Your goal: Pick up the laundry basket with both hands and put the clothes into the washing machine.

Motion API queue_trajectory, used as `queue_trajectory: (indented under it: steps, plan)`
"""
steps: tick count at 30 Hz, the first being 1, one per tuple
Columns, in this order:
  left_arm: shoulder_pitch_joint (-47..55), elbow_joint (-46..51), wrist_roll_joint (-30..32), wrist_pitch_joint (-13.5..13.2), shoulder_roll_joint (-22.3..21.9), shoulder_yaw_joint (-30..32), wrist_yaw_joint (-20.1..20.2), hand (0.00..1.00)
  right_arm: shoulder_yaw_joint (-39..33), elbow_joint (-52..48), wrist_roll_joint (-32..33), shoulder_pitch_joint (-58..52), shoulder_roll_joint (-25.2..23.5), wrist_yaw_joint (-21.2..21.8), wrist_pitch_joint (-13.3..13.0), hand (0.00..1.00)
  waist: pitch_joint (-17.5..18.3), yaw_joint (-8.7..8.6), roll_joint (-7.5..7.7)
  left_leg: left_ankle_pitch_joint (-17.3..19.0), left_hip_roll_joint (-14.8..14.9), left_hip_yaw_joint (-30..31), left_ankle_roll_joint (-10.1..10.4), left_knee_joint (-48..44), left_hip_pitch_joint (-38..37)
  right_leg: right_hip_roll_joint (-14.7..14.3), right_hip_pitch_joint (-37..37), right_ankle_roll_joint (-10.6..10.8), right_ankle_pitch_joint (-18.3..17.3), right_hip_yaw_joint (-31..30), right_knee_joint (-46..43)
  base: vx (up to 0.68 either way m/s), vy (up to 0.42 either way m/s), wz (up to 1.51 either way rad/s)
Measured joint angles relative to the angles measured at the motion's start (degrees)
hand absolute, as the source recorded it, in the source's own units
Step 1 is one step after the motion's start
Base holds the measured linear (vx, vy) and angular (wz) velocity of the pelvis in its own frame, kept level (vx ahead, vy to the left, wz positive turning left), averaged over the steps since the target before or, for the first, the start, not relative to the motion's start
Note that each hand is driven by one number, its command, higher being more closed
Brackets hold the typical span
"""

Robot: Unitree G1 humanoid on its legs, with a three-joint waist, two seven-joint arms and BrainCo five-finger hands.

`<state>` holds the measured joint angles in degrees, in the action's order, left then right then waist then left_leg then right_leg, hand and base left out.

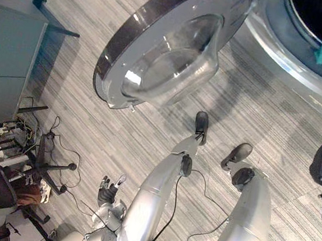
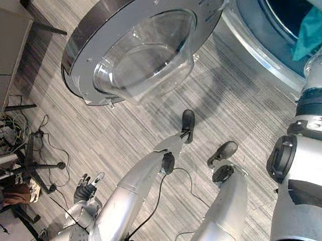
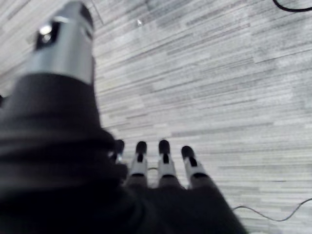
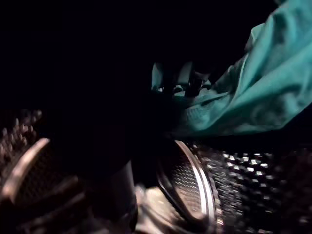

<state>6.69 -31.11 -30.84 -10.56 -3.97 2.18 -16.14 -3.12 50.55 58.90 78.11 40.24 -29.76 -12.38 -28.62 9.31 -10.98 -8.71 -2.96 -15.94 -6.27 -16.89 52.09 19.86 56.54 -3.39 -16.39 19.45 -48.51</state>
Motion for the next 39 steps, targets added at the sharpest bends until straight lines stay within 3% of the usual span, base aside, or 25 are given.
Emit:
queue_trajectory:
  steps: [4,6,10,13,24,28,30,33,34,35,36,39]
  plan:
    - [0.0,-0.4,0.0,-0.1,0.4,0.2,0.6,0.0,8.8,2.9,-8.0,-1.7,1.2,4.5,6.3,0.0,0.0,-0.6,0.0,0.2,0.4,0.2,0.3,0.1,-1.8,-0.6,-2.1,0.0,0.0,-0.1,0.6,-0.1,-0.007,-0.04]
    - [0.0,-0.7,0.0,0.0,0.4,0.3,1.1,0.0,12.4,4.2,-12.0,-3.6,1.9,6.6,7.7,0.0,0.0,-0.53,0.03,0.4,0.6,0.3,0.6,0.1,-2.6,-0.8,-3.2,0.0,0.0,0.0,0.8,-0.13,0.005,0.0]
    - [0.0,-2.1,0.0,0.0,0.4,0.9,1.2,0.0,15.3,4.2,-17.3,-9.1,1.3,9.9,8.6,0.0,0.0,-0.54,0.64,0.7,1.0,0.2,1.0,0.9,-4.9,-1.6,-5.8,0.4,0.8,0.1,2.6,-0.09,0.009,-0.07]
    - [0.0,-2.7,-0.1,-0.2,0.3,3.2,1.7,0.0,14.5,-0.9,-20.2,-19.2,-2.4,11.2,8.3,0.0,0.1,-1.05,2.79,1.3,2.1,-0.9,0.9,0.9,-7.0,-3.0,-8.4,0.8,2.3,-0.2,5.3,-0.06,0.017,-0.24]
    - [0.1,-7.3,0.1,0.9,2.6,7.4,3.7,0.0,-5.2,-14.4,-21.2,-61.4,-28.3,13.8,5.8,0.0,2.6,-4.95,8.95,2.4,2.7,-2.2,0.8,7.0,-23.3,-6.6,-25.1,3.3,4.2,-0.6,14.6,-0.01,0.024,-0.12]
    - [0.2,-7.5,1.6,1.7,3.3,8.0,3.9,0.0,-10.0,-15.0,-20.9,-75.5,-36.4,15.1,4.7,0.0,3.5,-5.58,10.5,5.2,2.9,-4.8,4.8,10.6,-32.1,-7.3,-34.1,3.8,5.9,-0.5,20.8,0.03,0.033,-0.03]
    - [0.6,-7.6,3.3,2.8,2.2,10.9,4.8,0.0,-12.0,-14.1,-20.2,-82.3,-40.0,16.4,4.8,0.0,5.1,-5.97,10.85,6.8,3.7,-4.3,3.2,6.6,-33.8,-7.3,-37.7,4.5,6.0,0.1,21.3,0.08,0.0,-0.06]
    - [1.3,-7.7,5.3,2.9,0.9,12.7,5.0,0.0,-16.0,-11.5,-19.2,-86.2,-43.1,17.5,4.9,0.0,8.4,-6.83,11.11,8.2,3.3,-4.6,3.3,9.2,-36.7,-8.0,-41.3,5.8,6.8,0.8,24.9,0.08,0.043,0.08]
    - [1.2,-7.8,6.8,3.3,0.5,14.1,5.0,0.0,-17.5,-10.0,-19.0,-87.7,-44.3,18.0,5.0,0.0,10.0,-7.32,12.23,10.5,2.0,-5.6,6.0,10.2,-38.4,-6.7,-42.9,6.5,7.5,0.6,28.7,0.15,0.111,0.11]
    - [1.2,-7.9,7.7,3.3,0.1,15.9,5.1,0.0,-19.0,-8.5,-19.0,-88.2,-45.0,18.7,5.0,0.0,10.9,-6.73,13.01,10.8,2.6,-5.1,2.8,5.9,-39.1,-5.9,-44.5,6.7,7.8,0.8,29.1,0.16,0.087,-0.12]
    - [1.6,-8.4,8.2,3.3,-0.4,16.8,4.9,0.0,-19.4,-7.9,-19.0,-89.0,-45.0,18.8,5.1,0.0,11.6,-6.09,12.26,10.9,4.2,-4.1,3.3,6.0,-41.4,-6.5,-45.5,7.0,7.9,0.7,29.0,0.16,0.081,-0.37]
    - [2.7,-10.6,9.2,4.0,-0.8,18.7,5.0,0.0,-23.8,-3.5,-18.8,-90.3,-44.7,19.8,5.7,0.0,17.1,-6.08,11.25,12.2,3.4,-4.0,3.8,9.7,-46.5,-7.0,-50.3,8.1,8.8,0.4,33.1,0.14,0.059,-0.15]
